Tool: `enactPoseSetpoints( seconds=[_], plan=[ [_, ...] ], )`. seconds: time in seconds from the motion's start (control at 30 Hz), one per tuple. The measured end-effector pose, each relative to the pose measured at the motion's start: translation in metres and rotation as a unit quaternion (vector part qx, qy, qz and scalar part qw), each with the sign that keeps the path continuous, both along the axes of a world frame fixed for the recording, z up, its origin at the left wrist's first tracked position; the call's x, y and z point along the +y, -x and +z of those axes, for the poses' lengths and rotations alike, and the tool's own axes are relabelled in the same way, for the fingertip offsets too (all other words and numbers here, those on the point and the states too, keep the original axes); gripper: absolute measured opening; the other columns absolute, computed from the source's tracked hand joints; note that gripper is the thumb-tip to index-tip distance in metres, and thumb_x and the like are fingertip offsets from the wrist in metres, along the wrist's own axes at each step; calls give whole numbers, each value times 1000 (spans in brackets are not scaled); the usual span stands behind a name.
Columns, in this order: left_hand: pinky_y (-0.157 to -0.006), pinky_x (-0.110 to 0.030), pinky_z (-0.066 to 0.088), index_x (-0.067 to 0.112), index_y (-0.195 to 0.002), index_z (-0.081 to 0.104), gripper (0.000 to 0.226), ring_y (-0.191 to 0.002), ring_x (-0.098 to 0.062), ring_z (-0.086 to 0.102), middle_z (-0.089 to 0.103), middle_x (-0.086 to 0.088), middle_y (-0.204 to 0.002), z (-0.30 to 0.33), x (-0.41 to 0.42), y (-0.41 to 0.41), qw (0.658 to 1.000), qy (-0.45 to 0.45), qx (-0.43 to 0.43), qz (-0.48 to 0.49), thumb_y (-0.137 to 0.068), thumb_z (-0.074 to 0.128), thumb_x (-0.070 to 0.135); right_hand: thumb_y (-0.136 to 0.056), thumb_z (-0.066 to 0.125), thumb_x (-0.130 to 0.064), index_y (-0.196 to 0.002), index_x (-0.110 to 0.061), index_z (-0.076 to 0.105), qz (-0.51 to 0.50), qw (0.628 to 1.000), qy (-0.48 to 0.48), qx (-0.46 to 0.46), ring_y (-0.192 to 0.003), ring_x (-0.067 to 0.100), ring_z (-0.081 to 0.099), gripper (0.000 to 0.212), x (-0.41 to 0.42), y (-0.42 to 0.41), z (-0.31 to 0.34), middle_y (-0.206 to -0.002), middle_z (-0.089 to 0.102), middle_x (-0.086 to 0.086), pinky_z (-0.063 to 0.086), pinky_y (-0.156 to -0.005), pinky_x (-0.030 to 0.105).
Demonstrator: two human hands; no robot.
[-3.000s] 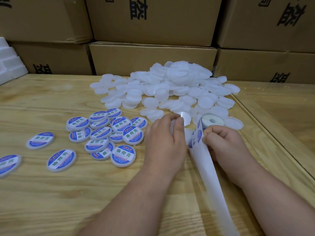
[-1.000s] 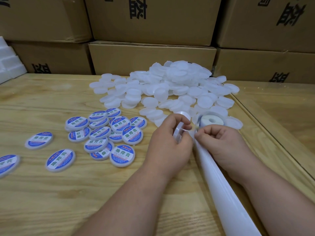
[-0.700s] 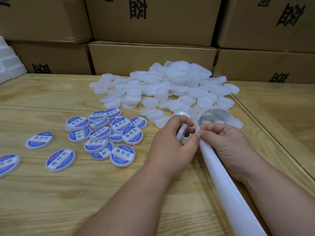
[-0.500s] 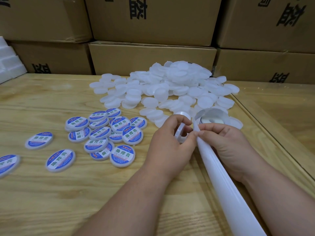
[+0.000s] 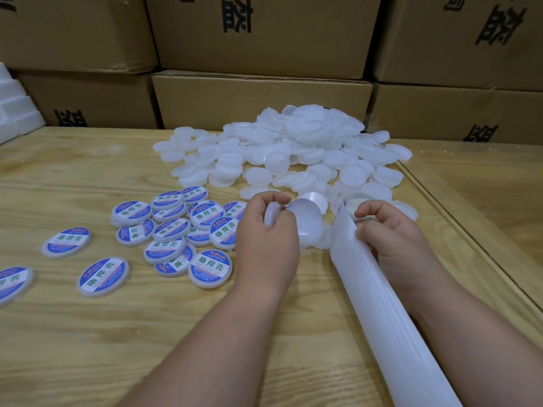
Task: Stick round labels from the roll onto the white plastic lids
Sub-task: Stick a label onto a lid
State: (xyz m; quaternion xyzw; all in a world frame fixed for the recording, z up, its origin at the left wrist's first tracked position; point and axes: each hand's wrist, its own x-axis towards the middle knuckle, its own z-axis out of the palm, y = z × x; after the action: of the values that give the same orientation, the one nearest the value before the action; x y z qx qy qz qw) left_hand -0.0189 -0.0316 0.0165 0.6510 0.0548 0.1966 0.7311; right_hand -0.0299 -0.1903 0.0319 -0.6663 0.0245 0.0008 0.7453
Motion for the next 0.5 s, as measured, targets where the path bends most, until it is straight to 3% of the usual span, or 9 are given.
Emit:
enactPoseSetpoints(
  seconds=[0.1, 0.2, 0.3, 0.5],
  plan=[
    [-48, -11, 40, 33, -81, 67, 25, -59, 5, 53, 63, 25, -72, 0, -1, 0, 1000, 0, 15, -18, -68, 48, 23, -94, 56, 6, -83, -20, 62, -6, 998, 12, -54, -45, 9, 37, 28, 4, 1, -2, -57, 46, -3, 35, -43, 20],
    [-47, -17, 41, 35, -82, 67, 27, -56, -1, 51, 63, 21, -70, 0, -3, 2, 999, -13, 19, -38, -68, 48, 22, -92, 63, 5, -81, -23, 70, -21, 990, 67, -125, -62, 5, 52, 31, 7, 0, -5, -72, 62, -10, 44, -57, 15],
    [-46, -15, 39, 33, -81, 66, 26, -54, -1, 48, 61, 22, -67, 0, -4, 4, 998, -30, 8, -48, -67, 48, 22, -92, 65, 3, -74, -31, 75, -16, 983, 109, -150, -69, 5, 55, 40, 10, 0, -7, -74, 64, -11, 46, -64, 14],
    [-50, -11, 39, 33, -82, 66, 26, -58, 1, 50, 62, 22, -70, -1, -3, 4, 997, -55, 3, -57, -66, 49, 22, -87, 67, 7, -75, -29, 76, -27, 978, 136, -156, -58, 3, 49, 38, 12, -1, -10, -62, 57, -11, 43, -58, 11]
  ],
)
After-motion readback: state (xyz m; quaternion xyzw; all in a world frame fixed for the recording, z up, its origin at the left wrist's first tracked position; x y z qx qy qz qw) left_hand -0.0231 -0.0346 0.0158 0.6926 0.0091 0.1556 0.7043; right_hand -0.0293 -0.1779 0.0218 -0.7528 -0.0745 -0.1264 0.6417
